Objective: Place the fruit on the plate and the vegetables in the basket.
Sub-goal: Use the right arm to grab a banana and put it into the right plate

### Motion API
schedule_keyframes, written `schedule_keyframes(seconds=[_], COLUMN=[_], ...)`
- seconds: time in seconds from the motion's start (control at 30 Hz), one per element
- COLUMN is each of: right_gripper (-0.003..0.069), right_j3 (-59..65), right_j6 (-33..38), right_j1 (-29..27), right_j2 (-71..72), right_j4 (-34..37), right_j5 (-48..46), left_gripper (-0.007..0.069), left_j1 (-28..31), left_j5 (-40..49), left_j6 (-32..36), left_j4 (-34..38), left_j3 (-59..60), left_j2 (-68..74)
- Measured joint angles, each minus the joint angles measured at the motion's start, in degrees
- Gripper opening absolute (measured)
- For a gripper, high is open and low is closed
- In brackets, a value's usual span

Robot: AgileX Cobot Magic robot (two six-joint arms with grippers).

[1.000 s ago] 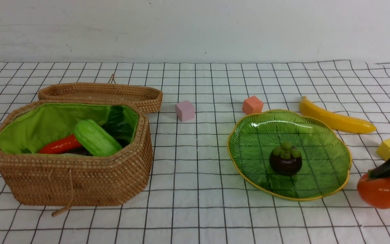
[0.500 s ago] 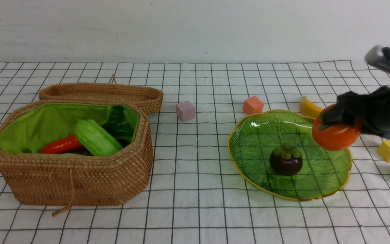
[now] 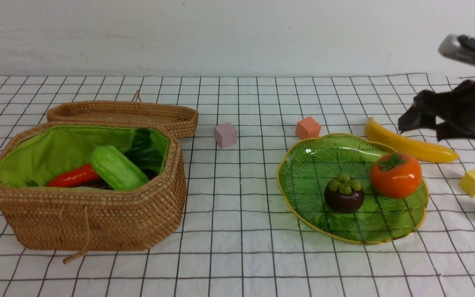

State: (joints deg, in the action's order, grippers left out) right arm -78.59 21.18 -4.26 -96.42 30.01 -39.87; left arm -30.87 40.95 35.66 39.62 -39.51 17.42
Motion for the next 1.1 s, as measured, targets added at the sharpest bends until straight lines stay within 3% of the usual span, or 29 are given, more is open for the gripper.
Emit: schedule_keyframes(seconds=[0.13,0.23,0.37,0.47,0.6,0.93,1.1], right_gripper=[0.045,0.0408,0.0421,0.0471,0.052,0.0563,0.0517], right_j3=[-10.73,-18.17,-25.08,-30.01,-33.24,-39.14,-39.7], right_j6=[4.34,10.59,19.01,26.71,30.98,32.38,33.4], right_j1=[-1.56,-1.77,-1.77,-1.77,-1.77,-4.06,-5.19], right_j2=[-3.36,-8.91,-16.62,-23.73,-29.23,-40.01,-41.49], right_j4=[-9.96,-13.82,-14.91,-15.2,-15.91,-16.6,-12.92], right_j5=[-7.07,-13.12,-16.91,-16.49,-14.73,-10.98,-10.48], left_gripper=[0.0026,0.0026,0.0026,0.0026,0.0026,0.0036,0.004], left_j1=[0.0,0.0,0.0,0.0,0.0,0.0,0.0], left_j5=[-4.71,-9.73,-13.4,-15.47,-16.19,-16.21,-16.21], left_j6=[-3.56,-5.16,-5.76,-5.75,-5.75,-5.75,-5.81], left_j4=[0.07,0.34,0.32,0.26,-0.73,-1.61,-1.66], left_j3=[0.0,0.0,0.0,0.0,0.0,0.0,0.0], left_j2=[0.0,0.48,1.49,2.33,3.57,8.23,8.78])
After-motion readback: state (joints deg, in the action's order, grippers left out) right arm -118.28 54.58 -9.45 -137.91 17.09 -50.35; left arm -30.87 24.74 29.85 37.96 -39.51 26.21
